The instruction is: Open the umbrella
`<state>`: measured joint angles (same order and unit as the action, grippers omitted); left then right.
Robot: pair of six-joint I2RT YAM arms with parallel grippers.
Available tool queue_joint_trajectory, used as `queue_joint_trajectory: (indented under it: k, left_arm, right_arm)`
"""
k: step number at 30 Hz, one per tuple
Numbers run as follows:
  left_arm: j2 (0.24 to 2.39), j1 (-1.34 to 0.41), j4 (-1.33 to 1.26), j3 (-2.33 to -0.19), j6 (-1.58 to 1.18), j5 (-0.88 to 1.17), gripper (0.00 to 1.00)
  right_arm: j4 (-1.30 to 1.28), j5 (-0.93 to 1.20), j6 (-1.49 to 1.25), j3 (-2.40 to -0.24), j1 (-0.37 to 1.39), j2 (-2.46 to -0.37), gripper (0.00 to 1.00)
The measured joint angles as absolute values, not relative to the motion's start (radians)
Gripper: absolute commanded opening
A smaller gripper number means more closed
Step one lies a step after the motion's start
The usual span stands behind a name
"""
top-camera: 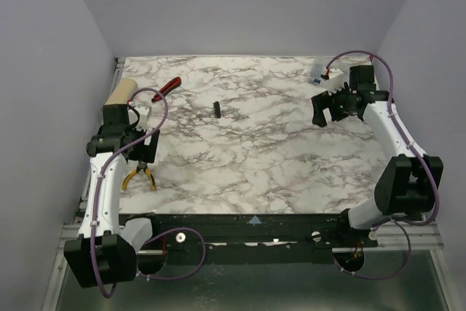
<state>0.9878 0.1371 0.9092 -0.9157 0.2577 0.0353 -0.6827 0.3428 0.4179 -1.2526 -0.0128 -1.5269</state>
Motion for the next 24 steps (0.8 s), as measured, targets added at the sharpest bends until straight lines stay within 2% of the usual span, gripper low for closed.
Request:
queue_joint_trajectory:
  k: [11, 17, 24]
  left_arm:
    - [1.322, 0.179, 0.868, -1.245, 0.385, 0.013, 0.98]
    - [1.620, 0.252, 0.872, -1.534, 0.457, -0.012, 0.98]
    - [1.873, 0.313, 0.896, -1.777, 0.475, -0.006, 0.98]
  right_arm:
    - [-0.807, 0.342, 0.434, -1.296, -0.013, -1.496, 1.00]
    - [-0.895, 0.339, 0.465, -1.308, -0.013, -1.443, 1.00]
    - [-0.966, 0.325, 0.483, -1.327, -0.013, -1.366, 1.00]
